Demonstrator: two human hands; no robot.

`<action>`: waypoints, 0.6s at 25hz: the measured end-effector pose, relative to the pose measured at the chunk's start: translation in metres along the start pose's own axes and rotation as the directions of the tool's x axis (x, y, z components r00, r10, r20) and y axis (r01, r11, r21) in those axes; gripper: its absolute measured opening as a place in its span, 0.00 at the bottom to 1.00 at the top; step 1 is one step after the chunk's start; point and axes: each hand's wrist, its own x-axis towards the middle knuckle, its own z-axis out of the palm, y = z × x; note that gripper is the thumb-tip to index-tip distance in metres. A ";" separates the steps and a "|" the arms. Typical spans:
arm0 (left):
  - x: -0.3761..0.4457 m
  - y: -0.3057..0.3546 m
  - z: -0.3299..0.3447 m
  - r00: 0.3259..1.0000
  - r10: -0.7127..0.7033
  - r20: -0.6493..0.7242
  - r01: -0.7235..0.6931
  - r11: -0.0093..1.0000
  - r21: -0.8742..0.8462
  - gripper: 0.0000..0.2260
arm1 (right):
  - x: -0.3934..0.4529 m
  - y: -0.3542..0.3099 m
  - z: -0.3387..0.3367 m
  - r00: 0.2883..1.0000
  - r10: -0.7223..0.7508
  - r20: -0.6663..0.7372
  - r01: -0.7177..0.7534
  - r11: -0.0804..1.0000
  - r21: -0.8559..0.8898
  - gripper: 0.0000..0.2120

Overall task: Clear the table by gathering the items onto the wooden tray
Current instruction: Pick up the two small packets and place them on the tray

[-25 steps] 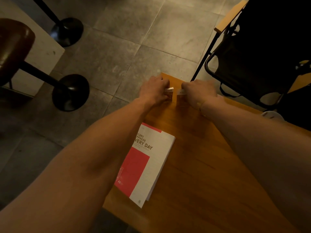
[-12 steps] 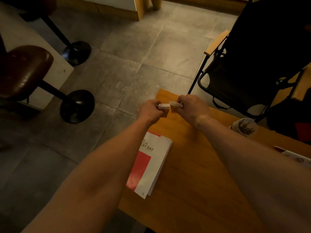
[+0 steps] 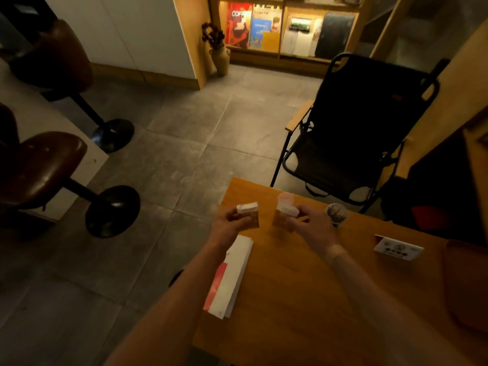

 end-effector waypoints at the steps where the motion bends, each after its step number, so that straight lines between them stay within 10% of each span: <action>1: -0.009 0.001 0.004 1.000 -0.007 0.015 0.007 1.000 0.007 0.11 | -0.013 -0.001 -0.006 1.000 0.015 -0.005 -0.015 0.999 0.029 0.06; 15: -0.079 -0.019 0.098 0.909 -0.107 0.403 0.062 0.991 0.122 0.12 | -0.167 0.041 -0.090 0.903 0.315 -0.293 -0.222 0.925 0.309 0.13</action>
